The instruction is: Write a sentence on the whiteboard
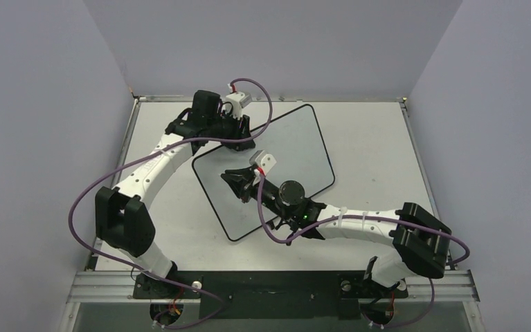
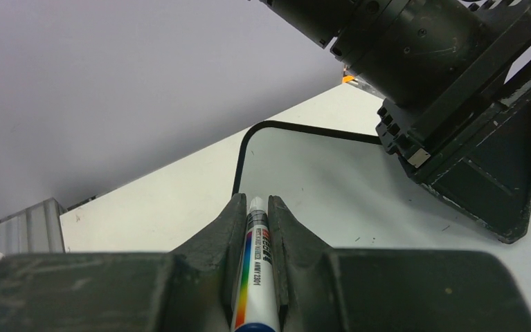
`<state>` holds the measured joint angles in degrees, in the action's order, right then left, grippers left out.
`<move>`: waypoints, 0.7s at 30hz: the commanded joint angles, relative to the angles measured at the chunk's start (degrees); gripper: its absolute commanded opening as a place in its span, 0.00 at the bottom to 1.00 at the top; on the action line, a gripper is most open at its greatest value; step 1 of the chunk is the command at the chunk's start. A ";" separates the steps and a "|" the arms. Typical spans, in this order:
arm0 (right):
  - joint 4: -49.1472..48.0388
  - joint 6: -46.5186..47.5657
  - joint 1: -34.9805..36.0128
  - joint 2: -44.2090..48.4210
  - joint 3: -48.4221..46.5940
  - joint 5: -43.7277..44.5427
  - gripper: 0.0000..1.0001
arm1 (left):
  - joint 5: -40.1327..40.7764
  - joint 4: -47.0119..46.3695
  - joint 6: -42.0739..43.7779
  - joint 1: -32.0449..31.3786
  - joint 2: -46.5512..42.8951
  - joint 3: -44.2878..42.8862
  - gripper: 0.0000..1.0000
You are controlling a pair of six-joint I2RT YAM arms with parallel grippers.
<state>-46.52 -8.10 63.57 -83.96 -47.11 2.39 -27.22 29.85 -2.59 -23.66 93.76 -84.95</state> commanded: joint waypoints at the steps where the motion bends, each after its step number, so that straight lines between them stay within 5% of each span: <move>1: -6.10 1.59 0.57 -1.88 -2.66 -0.93 0.00 | -1.04 -5.02 -1.34 -0.42 -4.66 0.06 0.00; 21: -10.43 2.03 1.07 -10.48 -6.82 2.06 0.00 | 0.20 -6.84 -3.70 -0.42 -6.60 1.28 0.00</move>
<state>-51.92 -6.61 64.23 -93.65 -50.70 3.84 -26.72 28.88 -5.63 -23.70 90.74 -83.11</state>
